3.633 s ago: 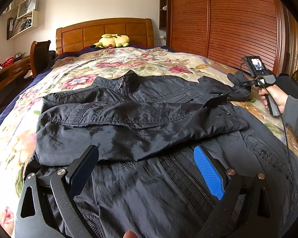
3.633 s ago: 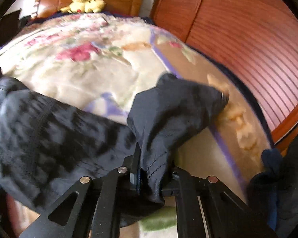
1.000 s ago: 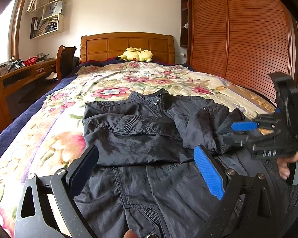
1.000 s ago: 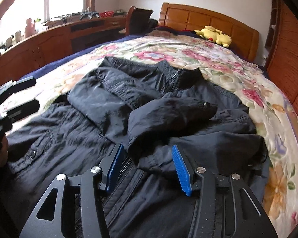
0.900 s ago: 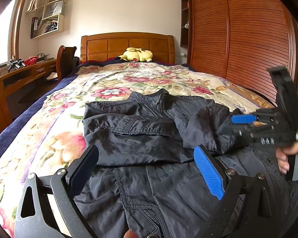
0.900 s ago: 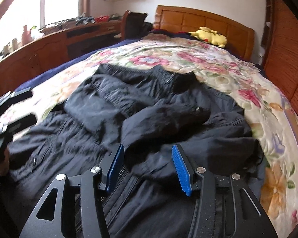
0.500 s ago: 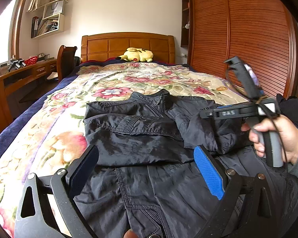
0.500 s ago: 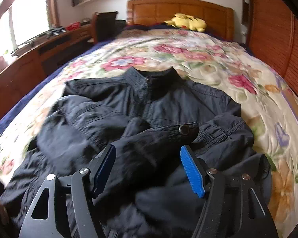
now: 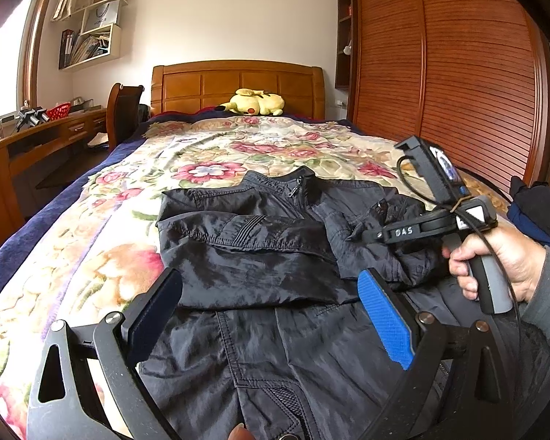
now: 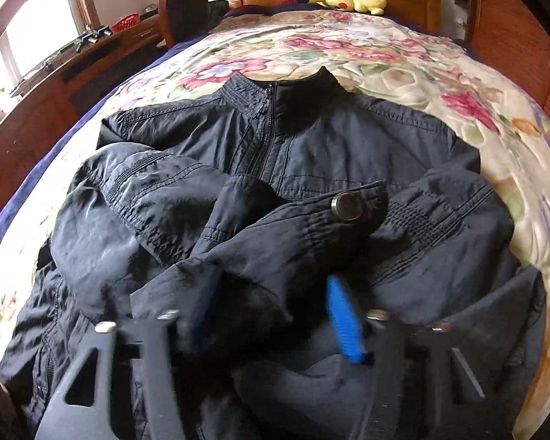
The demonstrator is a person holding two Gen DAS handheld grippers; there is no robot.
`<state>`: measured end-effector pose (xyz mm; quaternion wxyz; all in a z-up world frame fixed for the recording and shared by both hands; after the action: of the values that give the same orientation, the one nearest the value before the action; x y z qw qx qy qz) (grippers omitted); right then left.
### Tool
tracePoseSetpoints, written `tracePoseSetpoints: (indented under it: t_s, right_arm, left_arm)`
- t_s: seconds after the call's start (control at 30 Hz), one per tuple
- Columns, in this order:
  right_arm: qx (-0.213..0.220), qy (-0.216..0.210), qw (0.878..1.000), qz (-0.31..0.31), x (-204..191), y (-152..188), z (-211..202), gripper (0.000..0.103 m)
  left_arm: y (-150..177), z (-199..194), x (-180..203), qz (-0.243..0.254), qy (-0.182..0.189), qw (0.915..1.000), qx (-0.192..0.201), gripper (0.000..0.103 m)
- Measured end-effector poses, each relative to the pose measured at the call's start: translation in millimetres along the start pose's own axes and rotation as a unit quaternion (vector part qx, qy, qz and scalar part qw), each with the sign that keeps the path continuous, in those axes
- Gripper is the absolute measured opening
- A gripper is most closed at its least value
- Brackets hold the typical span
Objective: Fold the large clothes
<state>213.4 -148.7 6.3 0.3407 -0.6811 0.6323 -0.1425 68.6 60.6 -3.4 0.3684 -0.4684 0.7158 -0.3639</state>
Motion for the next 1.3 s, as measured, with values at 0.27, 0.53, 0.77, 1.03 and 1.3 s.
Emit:
tracePoseSetpoints:
  t_s: [0.27,0.53,0.77,1.03,1.3]
  right_arm:
    - [0.078,-0.044,0.995,-0.039,-25,-2,-38,0.009]
    - [0.111,-0.094,0.982,-0.12,-97,35,-68,0.008]
    - [0.066,-0.115,0.978,-0.159,-129,92,-61,0.009]
    - [0.027,-0.121,0.981,-0.149,-108,125,-55,0.063]
    - [0.06,-0.084,0.987,-0.122,-47,127,-93,0.064]
  left_arm:
    - [3,-5,-7,-0.004,-0.012,0.9999,-0.002,0.097]
    - [14,-24,-31,-0.01,-0.045,0.9989,-0.006,0.097]
    - [26,-46,-58,-0.031,-0.077,0.9965,-0.007,0.097]
    - [32,-50,-67,-0.039,-0.089,0.9952,-0.012,0.097]
    - [31,-41,-50,-0.019,-0.079,0.9965,-0.022,0.097]
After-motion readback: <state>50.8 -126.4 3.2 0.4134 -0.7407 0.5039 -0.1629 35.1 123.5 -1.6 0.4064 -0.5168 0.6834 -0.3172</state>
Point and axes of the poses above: each gripper's, at about its wrist camera, not at the fingertips, and z roughly the way its jaws point, x to its right, y to its underside, the point moved 2 cm from there along z, roughly the way its jaws point, and after that the axes turned 15 degrees about z, right-handed, at the moved point
